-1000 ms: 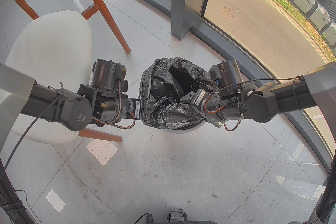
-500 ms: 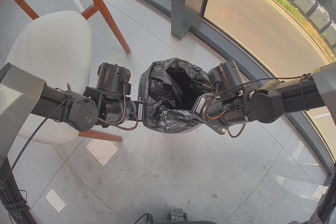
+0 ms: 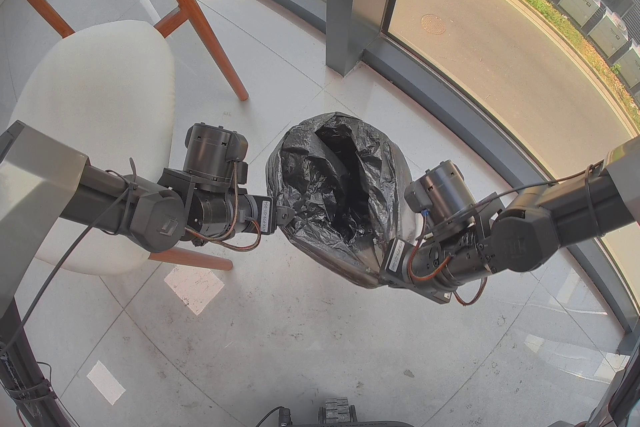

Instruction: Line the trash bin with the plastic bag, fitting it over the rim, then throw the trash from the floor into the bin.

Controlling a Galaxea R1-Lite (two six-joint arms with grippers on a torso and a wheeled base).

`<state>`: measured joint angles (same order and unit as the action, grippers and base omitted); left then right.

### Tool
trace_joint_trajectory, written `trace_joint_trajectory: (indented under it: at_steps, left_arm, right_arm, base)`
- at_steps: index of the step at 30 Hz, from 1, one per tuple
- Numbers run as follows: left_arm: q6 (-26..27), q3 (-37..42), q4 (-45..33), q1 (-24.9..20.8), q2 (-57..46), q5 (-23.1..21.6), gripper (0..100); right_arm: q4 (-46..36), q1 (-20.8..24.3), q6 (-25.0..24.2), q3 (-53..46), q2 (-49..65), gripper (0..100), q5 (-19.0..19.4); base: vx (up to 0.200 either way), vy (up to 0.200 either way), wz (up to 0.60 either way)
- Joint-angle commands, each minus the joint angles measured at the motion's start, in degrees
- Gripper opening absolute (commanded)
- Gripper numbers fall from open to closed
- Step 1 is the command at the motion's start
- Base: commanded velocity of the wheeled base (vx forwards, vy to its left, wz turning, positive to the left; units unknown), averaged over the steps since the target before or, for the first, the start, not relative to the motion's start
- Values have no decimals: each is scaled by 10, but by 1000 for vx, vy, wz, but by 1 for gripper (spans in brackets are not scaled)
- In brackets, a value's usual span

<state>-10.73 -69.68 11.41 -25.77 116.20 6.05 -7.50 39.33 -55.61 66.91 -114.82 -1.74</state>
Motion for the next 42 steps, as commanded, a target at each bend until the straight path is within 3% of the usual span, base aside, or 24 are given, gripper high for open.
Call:
trace_joint_trajectory:
  at_steps: [1,11,20,27,34,39,40,41,42]
  left_arm:
    - [-21,17,2,-1,-3,2,100]
    - [-24,41,0,1,-4,4,100]
    - [-18,70,3,44,-52,13,100]
    - [-25,82,23,12,-100,6,100]
    - [-30,86,49,-56,-210,-23,100]
    - [-34,93,60,-98,-272,-20,100]
    - [-34,93,60,-98,-272,-20,100]
    - [-36,109,62,-105,-295,-20,100]
    - [-36,111,62,-105,-297,-20,100]
  right_arm:
    - [2,27,-4,-10,13,100,2]
    - [1,55,-5,-17,75,100,2]
    - [1,18,-3,-20,123,100,0]
    - [1,-14,4,-31,123,100,-3]
    - [87,-131,140,-42,105,100,2]
    - [173,-178,243,-29,44,100,1]
    - [173,-178,243,-29,44,100,1]
    - [208,-190,282,-14,11,100,-2]
    - [210,-191,285,-13,8,100,-2]
  base:
    - [0,0,0]
    - [0,0,0]
    - [0,0,0]
    - [0,0,0]
    - [0,0,0]
    - [0,0,0]
    - [0,0,0]
    - [0,0,0]
    - [0,0,0]
